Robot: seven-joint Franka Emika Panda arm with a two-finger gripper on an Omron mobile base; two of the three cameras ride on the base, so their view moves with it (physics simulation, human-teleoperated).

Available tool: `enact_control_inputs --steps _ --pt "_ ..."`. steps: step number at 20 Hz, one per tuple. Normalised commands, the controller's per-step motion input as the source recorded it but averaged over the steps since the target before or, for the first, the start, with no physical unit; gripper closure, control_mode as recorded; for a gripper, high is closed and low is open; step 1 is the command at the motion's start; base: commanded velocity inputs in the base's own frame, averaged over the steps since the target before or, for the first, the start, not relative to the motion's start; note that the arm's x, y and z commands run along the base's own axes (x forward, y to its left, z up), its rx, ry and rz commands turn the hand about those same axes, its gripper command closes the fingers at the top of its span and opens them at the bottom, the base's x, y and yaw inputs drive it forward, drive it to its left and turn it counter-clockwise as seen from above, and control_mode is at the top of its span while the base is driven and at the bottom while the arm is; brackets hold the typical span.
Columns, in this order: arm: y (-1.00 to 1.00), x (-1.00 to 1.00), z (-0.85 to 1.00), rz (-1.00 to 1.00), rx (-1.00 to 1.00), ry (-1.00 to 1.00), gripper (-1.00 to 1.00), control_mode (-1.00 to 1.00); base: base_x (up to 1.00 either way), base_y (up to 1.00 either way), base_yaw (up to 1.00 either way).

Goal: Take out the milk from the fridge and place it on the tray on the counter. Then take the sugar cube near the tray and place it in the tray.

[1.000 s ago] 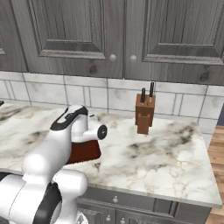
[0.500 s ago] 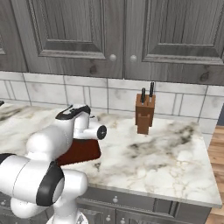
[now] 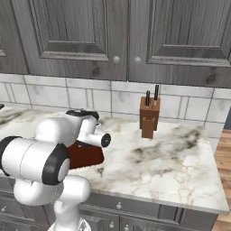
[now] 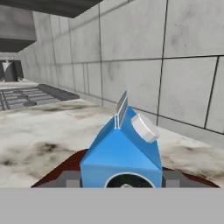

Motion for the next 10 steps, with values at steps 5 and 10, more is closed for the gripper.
enact_control_inputs --steps 5,10 --pt "0.0 0.16 -0.36 0.0 0.0 0.0 1.0 -1.0 0.0 0.0 0.0" --pt "0.0 0.13 -0.38 0.0 0.0 0.0 1.0 -1.0 0.0 0.0 0.0"
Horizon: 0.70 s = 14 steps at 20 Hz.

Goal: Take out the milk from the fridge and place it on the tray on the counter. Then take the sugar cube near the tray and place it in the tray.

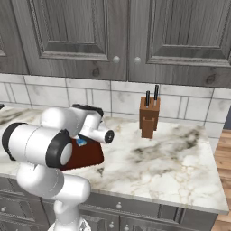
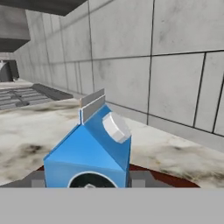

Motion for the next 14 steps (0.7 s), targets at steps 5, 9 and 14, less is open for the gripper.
enact_control_inputs --steps 5,9,14 --pt "0.0 0.0 -0.24 0.0 0.0 -0.01 -1.0 -1.0 0.0 0.0 0.0" --pt "0.0 0.0 -0.1 0.0 0.0 0.0 -1.0 -1.0 0.0 0.0 0.0" --pt "0.0 0.0 0.0 0.0 0.0 -0.03 -1.0 -1.0 0.0 0.0 0.0"
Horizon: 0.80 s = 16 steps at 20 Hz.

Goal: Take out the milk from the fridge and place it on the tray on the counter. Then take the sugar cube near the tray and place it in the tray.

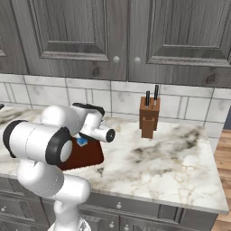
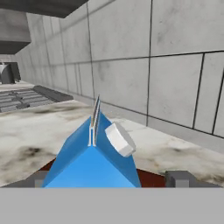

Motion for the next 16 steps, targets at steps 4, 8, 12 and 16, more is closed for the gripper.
enact_control_inputs --steps 4,8,12,16 --pt "-0.01 0.0 0.0 0.0 0.0 -0.07 -1.0 -1.0 0.0 0.0 0.0" --pt "-0.02 -0.16 0.05 0.0 0.02 -0.11 -1.0 -1.0 0.0 0.0 0.0" --pt "0.0 -0.28 0.3 0.0 0.0 -0.13 -1.0 -1.0 0.0 0.0 0.0" --pt "0.0 -0.2 0.35 0.0 0.0 -0.12 -1.0 -1.0 0.0 0.0 0.0"
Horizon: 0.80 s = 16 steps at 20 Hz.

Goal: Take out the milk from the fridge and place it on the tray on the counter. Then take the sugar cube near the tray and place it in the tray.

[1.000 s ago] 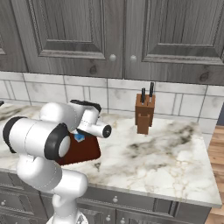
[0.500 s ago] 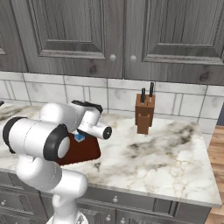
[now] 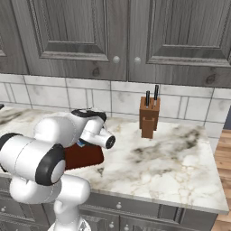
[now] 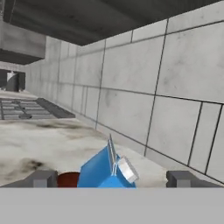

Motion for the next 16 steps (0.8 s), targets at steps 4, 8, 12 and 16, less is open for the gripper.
enact_control_inputs --steps 4,8,12,16 --pt "0.03 -0.09 0.38 0.0 0.0 -0.07 -1.0 -1.0 0.0 0.0 0.0" --pt "0.0 -0.18 0.59 0.0 0.0 -0.08 -1.0 -1.0 0.0 0.0 0.0" --pt "0.0 -0.34 0.71 0.0 0.0 -0.1 -1.0 -1.0 0.0 0.0 0.0" --pt "-0.04 -0.54 0.59 0.0 0.01 -0.03 -1.0 -1.0 0.0 0.0 0.0"
